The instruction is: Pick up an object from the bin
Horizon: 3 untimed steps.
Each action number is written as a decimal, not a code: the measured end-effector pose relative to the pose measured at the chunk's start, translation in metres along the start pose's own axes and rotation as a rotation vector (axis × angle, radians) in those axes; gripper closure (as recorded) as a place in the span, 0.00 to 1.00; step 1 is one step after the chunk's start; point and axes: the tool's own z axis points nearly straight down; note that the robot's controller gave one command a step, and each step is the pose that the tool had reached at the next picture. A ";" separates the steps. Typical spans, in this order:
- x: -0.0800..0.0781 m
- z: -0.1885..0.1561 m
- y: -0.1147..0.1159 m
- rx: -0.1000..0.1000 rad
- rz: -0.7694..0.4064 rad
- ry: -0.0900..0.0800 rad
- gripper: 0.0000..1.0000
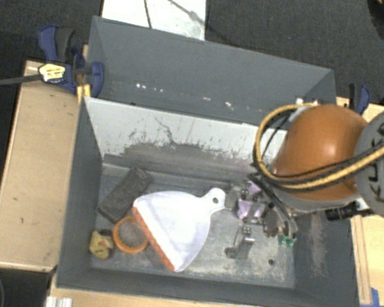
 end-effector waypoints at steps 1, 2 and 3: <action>-0.002 -0.004 0.000 0.000 0.001 -0.008 0.00; -0.032 0.038 -0.001 0.002 -0.209 -0.017 0.00; -0.068 0.061 -0.001 0.001 -0.317 -0.007 0.00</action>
Offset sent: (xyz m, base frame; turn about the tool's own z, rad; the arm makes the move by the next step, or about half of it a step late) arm 0.0737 -0.0023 -0.1187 -0.5535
